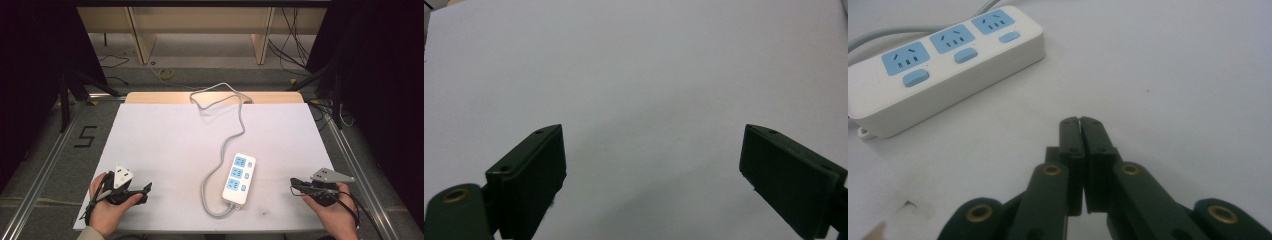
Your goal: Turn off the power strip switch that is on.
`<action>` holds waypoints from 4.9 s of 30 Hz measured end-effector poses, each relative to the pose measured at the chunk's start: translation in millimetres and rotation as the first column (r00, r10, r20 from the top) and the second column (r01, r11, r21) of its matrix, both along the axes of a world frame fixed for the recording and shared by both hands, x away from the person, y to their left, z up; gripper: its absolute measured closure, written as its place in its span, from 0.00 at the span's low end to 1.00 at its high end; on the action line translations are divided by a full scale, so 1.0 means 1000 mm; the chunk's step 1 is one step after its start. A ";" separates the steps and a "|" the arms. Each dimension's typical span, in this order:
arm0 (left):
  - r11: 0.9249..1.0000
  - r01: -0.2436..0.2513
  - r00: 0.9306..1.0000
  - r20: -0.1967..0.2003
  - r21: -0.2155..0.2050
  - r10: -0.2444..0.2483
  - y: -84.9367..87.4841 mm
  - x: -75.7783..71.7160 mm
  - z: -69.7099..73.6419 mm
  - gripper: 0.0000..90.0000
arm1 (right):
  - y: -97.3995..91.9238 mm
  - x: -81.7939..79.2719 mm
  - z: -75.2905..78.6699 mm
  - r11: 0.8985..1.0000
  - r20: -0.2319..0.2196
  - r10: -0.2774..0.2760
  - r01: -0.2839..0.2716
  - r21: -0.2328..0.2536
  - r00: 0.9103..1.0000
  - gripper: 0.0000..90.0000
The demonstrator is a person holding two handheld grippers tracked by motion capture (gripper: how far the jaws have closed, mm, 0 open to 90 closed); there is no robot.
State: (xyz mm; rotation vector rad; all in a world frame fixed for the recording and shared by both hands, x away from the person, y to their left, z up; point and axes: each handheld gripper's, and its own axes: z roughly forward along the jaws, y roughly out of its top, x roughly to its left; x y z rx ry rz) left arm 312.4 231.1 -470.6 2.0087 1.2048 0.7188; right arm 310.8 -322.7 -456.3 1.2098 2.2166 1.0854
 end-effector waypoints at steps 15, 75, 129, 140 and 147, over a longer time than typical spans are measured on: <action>1.000 0.001 1.000 0.003 0.012 -0.001 -0.002 0.000 -0.001 0.13 | 0.015 0.010 0.012 0.993 -0.087 0.059 -0.067 -0.096 0.994 1.00; 0.999 0.005 1.000 0.014 0.038 -0.005 -0.004 0.001 0.000 0.13 | 0.061 0.048 0.043 0.980 -0.148 0.112 -0.134 -0.150 0.983 1.00; 0.999 0.005 1.000 0.028 0.047 -0.006 -0.007 0.001 0.001 0.13 | 0.086 0.067 0.052 0.964 -0.201 0.142 -0.181 -0.193 0.969 1.00; 0.999 0.005 1.000 0.029 0.048 -0.006 -0.007 0.000 0.001 0.13 | 0.089 0.071 0.054 0.964 -0.203 0.141 -0.180 -0.193 0.969 1.00; 0.999 0.002 0.999 0.032 0.046 -0.004 -0.007 0.000 0.001 0.13 | 0.090 0.074 0.055 0.964 -0.202 0.139 -0.179 -0.194 0.969 1.00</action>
